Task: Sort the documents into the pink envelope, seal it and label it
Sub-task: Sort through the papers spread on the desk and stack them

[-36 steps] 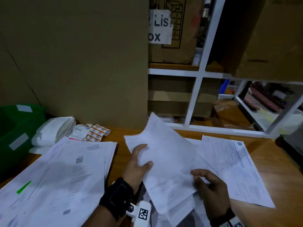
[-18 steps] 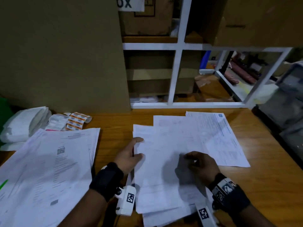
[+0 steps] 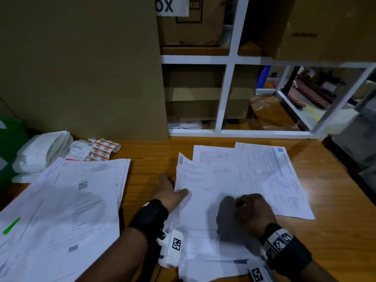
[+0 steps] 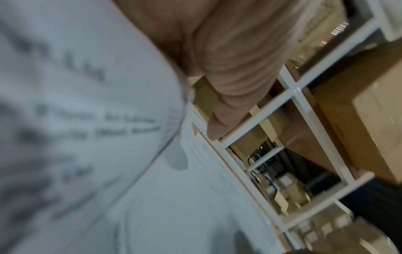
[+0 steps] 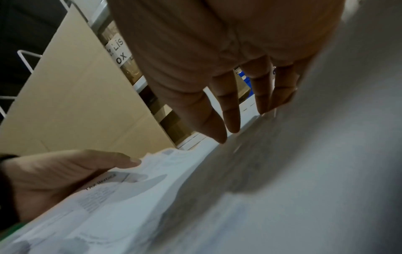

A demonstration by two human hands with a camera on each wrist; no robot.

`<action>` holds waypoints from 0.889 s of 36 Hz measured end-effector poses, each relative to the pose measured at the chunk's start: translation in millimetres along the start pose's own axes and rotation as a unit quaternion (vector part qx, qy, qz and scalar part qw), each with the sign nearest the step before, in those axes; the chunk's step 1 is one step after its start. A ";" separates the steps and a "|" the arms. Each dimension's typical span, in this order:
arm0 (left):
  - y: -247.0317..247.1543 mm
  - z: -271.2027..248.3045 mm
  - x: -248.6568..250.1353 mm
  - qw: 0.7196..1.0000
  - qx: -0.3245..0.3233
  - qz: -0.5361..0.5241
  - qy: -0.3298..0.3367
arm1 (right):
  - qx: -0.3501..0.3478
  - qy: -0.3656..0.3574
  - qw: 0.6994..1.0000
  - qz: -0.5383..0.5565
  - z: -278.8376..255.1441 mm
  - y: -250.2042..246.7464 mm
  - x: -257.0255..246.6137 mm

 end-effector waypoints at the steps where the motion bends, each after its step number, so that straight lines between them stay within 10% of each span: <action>1: 2.2 1.5 -5.9 0.999 -0.009 -0.037 -0.016 | 0.004 -0.009 1.000 0.021 0.3 1.1 -1.1; 7: 25.4 -14.9 -9.9 0.970 -0.111 -0.215 -0.020 | 0.001 -0.085 0.989 0.125 -10.7 15.0 -10.6; 24: -95.2 -64.3 62.2 0.918 0.081 -0.244 0.304 | 0.086 -0.377 0.852 0.352 -29.6 -63.6 -131.6; 32: -65.9 -40.0 -3.8 0.969 0.061 -0.145 0.190 | 0.045 -0.350 0.881 0.315 -11.5 -13.8 -114.8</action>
Point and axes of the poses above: each hand's wrist, its own z-axis towards the middle knuckle, its own y-axis out of the palm, x = y × z, the point moved 7 cm from there along z, towards the middle knuckle, and after that the axes turned 11 degrees about z, right-handed, at the moved point
